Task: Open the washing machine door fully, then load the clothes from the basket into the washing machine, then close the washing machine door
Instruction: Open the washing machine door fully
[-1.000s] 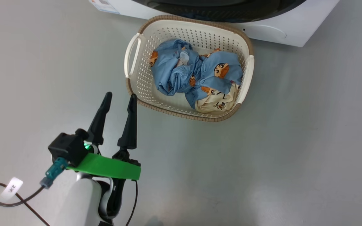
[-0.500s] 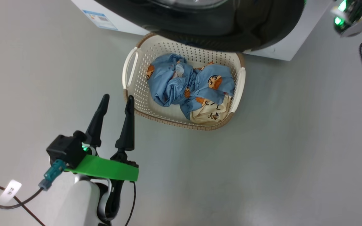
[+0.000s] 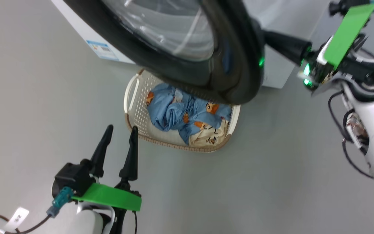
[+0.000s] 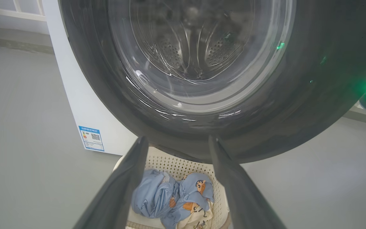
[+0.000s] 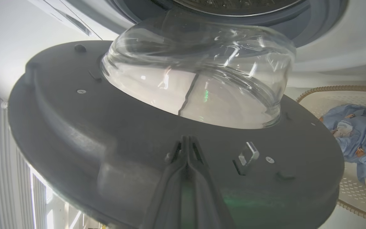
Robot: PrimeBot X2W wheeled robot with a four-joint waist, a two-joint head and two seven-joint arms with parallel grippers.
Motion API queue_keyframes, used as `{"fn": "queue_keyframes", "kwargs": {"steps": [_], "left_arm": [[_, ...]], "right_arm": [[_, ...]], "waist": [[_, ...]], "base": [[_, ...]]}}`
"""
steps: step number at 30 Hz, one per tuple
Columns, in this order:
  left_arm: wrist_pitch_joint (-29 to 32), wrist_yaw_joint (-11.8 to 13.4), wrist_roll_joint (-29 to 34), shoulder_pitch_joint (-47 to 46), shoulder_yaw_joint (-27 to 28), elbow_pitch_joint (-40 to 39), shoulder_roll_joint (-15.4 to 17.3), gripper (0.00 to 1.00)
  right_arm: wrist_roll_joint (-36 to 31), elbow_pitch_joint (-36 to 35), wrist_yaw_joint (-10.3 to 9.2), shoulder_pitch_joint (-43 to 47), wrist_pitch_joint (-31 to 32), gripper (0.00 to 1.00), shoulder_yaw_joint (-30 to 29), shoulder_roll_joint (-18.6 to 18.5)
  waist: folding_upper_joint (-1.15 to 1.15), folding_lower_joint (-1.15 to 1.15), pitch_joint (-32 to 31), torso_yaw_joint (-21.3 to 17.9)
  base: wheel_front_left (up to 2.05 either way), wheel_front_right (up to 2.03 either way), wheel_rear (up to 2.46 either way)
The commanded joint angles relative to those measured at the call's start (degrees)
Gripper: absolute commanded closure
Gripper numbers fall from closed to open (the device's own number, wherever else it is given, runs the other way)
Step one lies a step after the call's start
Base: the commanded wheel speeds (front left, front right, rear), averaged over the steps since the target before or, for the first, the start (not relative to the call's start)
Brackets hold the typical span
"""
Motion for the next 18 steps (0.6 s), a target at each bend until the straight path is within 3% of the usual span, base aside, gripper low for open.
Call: {"fn": "queue_keyframes", "kwargs": {"steps": [1,18], "left_arm": [[-0.37,-0.12,0.61,1.15,1.97,-0.67,1.58,0.00],[-0.37,-0.12,1.44,6.06,3.61,-0.15,2.01,0.00]], "right_arm": [[0.25,-2.62,0.28,1.75,1.00,1.00,0.74,1.48],[-0.24,-6.75,0.28,11.39,4.33,1.00,3.29,5.27]], "waist": [[0.00,0.00,-2.40,-0.67],[0.00,0.00,-8.78,0.66]], "base": [[0.00,0.00,0.00],[0.00,0.00,0.00]]}}
